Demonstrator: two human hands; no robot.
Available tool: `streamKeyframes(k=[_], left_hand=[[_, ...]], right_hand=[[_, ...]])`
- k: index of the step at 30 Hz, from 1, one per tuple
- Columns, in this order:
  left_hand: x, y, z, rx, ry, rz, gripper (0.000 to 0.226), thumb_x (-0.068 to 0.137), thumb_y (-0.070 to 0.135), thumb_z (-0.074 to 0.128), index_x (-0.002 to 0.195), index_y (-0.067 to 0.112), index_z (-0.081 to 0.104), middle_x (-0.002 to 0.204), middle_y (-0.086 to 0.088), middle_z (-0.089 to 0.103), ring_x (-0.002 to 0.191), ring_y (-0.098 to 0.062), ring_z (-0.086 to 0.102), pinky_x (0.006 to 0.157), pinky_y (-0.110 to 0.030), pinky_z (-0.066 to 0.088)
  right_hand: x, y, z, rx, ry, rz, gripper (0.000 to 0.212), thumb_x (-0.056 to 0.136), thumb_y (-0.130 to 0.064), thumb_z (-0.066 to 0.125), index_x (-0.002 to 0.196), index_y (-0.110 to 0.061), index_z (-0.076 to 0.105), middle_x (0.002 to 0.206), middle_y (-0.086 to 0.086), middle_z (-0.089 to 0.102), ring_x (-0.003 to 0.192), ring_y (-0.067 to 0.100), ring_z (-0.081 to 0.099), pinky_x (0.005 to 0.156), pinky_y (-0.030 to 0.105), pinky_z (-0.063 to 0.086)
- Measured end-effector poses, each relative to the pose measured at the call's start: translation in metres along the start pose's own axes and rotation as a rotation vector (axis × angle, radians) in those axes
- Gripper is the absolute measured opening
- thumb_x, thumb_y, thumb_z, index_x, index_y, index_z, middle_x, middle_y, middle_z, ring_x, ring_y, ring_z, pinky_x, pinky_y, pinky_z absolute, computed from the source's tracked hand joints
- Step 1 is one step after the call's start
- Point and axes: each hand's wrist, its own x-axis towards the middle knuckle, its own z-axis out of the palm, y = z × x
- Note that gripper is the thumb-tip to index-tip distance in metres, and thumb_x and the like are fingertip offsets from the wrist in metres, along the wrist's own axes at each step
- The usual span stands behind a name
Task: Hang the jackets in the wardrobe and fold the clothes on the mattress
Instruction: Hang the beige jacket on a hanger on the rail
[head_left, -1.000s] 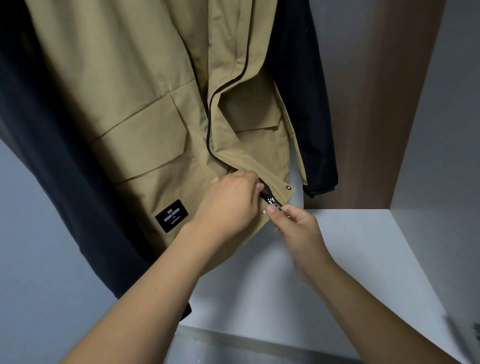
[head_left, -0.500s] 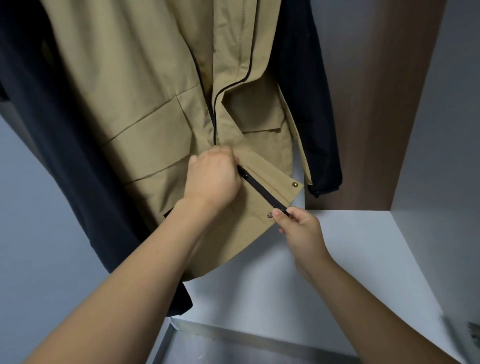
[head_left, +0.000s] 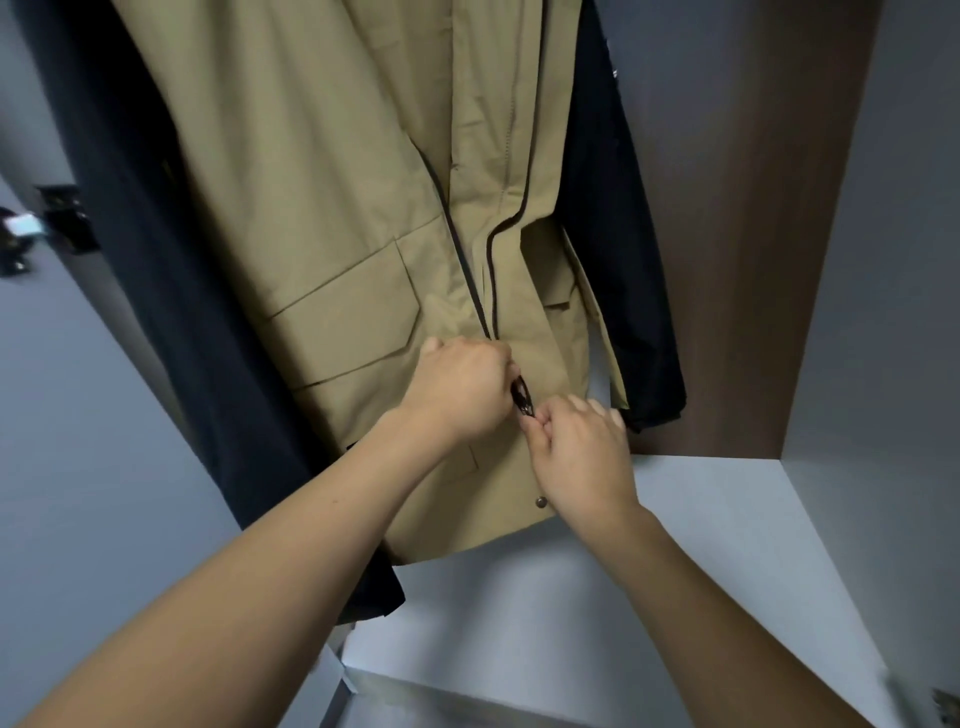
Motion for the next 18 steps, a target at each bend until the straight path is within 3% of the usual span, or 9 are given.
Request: streamKeyframes(k=[3,7,11,14,18], left_hand=[[0.017,-0.004,-0.013,0.099,0.081,-0.037,0.016,0.098,0.032,0.045,0.097,0.019,0.055,0.111,-0.007,0.063,0.107,-0.03,0.053,0.088,-0.04,0.027],[0.038,-0.014,-0.036,0.167,0.167,-0.133,0.016,0.096,0.03,0.048,0.102,0.018,0.057,0.114,-0.007,0.062,0.108,-0.029,0.051,0.088,-0.04,0.026],[0.046,-0.008,-0.047,0.051,0.031,-0.103,0.013,0.098,0.026,0.044,0.089,0.02,0.051,0.095,-0.004,0.062,0.1,-0.03,0.057,0.091,-0.042,0.026],[0.05,-0.003,-0.053,0.146,-0.035,-0.01,0.017,0.098,0.026,0.045,0.087,0.019,0.056,0.087,0.0,0.06,0.093,-0.025,0.057,0.088,-0.042,0.024],[0.062,-0.01,-0.071,0.229,0.019,-0.092,0.009,0.094,0.023,0.045,0.09,0.019,0.052,0.1,-0.005,0.063,0.105,-0.028,0.055,0.099,-0.042,0.023]], right_hand=[[-0.003,0.003,-0.001,-0.125,-0.004,-0.034,0.019,0.087,-0.022,0.069,0.072,-0.013,0.061,0.071,0.004,0.061,0.073,0.029,0.058,0.073,0.04,0.044],[0.01,0.007,-0.018,-0.158,-0.244,-0.02,0.021,0.097,-0.026,0.05,0.083,-0.014,0.06,0.085,0.002,0.059,0.09,0.026,0.058,0.082,0.037,0.038],[0.047,-0.019,-0.034,-0.027,-0.25,0.002,0.022,0.093,-0.036,0.056,0.094,-0.014,0.059,0.091,0.001,0.058,0.088,0.023,0.059,0.074,0.035,0.044],[0.069,-0.035,-0.033,-0.088,-0.285,0.001,0.013,0.093,-0.022,0.053,0.1,-0.015,0.063,0.092,0.005,0.065,0.086,0.026,0.063,0.073,0.037,0.052],[0.066,-0.029,-0.028,-0.057,-0.371,0.1,0.017,0.097,-0.022,0.049,0.098,-0.013,0.064,0.091,0.006,0.063,0.083,0.024,0.061,0.065,0.032,0.049]])
